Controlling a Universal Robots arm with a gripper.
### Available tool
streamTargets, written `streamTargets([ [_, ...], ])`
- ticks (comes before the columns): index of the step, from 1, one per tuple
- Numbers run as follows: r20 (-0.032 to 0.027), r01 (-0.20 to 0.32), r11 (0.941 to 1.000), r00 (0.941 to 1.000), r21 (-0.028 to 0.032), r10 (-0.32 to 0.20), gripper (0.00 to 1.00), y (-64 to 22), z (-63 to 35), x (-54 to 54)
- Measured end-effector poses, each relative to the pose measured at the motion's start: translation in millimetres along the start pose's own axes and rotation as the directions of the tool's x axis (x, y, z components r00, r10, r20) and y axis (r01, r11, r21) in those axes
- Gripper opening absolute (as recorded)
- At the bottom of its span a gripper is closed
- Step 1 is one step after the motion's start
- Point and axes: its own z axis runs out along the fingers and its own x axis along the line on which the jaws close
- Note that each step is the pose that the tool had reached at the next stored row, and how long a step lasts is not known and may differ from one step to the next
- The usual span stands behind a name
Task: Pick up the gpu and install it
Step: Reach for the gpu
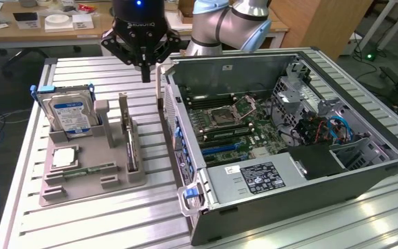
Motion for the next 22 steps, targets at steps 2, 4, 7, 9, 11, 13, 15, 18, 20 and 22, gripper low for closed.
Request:
streamTargets([
  [2,0.0,0.0,1.0,1.0,0.0,0.0,0.11,-0.1,0.0,1.9],
  [4,0.0,0.0,1.0,1.0,0.0,0.0,0.11,-0.3,-0.1,3.8],
  [7,0.0,0.0,1.0,1.0,0.0,0.0,0.11,-0.6,-0.1,6.8],
  [9,0.0,0.0,1.0,1.0,0.0,0.0,0.11,-0.8,-0.1,8.8],
  [11,0.0,0.0,1.0,1.0,0.0,0.0,0.11,-1.0,-0.2,10.8],
  [13,0.0,0.0,1.0,1.0,0.0,0.0,0.11,-1.2,-0.2,12.7],
  [15,0.0,0.0,1.0,1.0,-0.0001,0.0,0.11,-1.4,-0.2,14.7],
  [18,-0.0001,0.0,1.0,1.0,0.0,0.0,0.11,-1.7,-0.3,17.6],
  [20,0.0,0.0,1.0,1.0,0.0,0.0,0.11,-1.9,-0.3,19.7],
  [22,0.0,0.0,1.0,1.0,0.0,0.0,0.11,-2.1,-0.4,21.8],
])
